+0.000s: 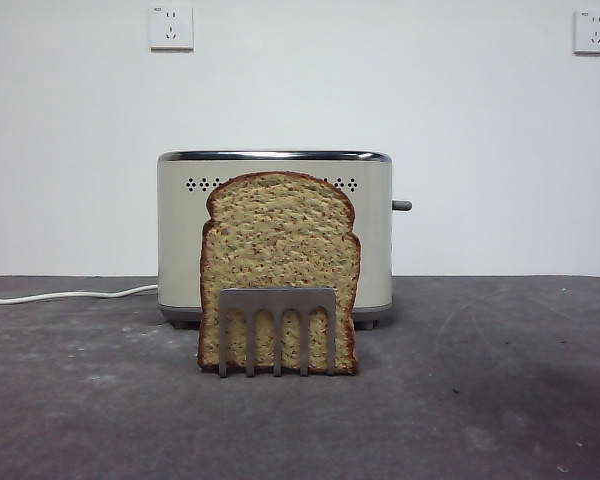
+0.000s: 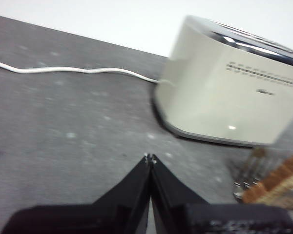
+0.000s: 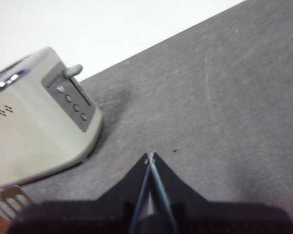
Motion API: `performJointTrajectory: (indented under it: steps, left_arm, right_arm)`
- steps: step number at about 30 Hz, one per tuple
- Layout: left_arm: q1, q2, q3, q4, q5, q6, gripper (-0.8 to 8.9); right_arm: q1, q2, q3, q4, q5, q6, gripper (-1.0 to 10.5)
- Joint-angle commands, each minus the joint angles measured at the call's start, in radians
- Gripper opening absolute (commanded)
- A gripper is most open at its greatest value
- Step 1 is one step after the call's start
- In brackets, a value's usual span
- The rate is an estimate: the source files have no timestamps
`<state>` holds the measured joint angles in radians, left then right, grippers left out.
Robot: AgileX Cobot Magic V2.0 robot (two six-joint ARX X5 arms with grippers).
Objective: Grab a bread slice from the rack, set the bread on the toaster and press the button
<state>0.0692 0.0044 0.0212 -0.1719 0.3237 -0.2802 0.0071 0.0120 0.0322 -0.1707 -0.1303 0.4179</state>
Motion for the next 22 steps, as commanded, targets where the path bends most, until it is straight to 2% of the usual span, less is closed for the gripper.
performJointTrajectory:
  steps: [1, 5, 10, 14, 17, 22]
  left_arm:
    - [0.002, -0.002, 0.035, 0.003, 0.028, -0.04, -0.08]
    - [0.003, 0.011, 0.106, -0.015, 0.049, -0.042, -0.08]
    - [0.002, 0.073, 0.229, -0.063, 0.091, -0.041, -0.08]
    - [0.003, 0.15, 0.344, -0.098, 0.17, -0.023, -0.08]
    - [0.002, 0.219, 0.436, -0.122, 0.253, 0.022, -0.08]
    - [0.002, 0.342, 0.588, -0.211, 0.391, 0.108, -0.08]
  right_arm:
    - [0.003, 0.022, 0.051, 0.012, -0.002, 0.045, -0.1]
    - [0.003, 0.098, 0.138, 0.011, -0.036, 0.037, -0.1]
    - [0.003, 0.245, 0.278, -0.011, -0.148, -0.021, -0.1]
    - [0.003, 0.373, 0.437, -0.139, -0.24, -0.124, -0.1]
    - [0.003, 0.461, 0.561, -0.251, -0.286, -0.206, -0.1]
    - [0.016, 0.585, 0.772, -0.454, -0.294, -0.34, -0.1]
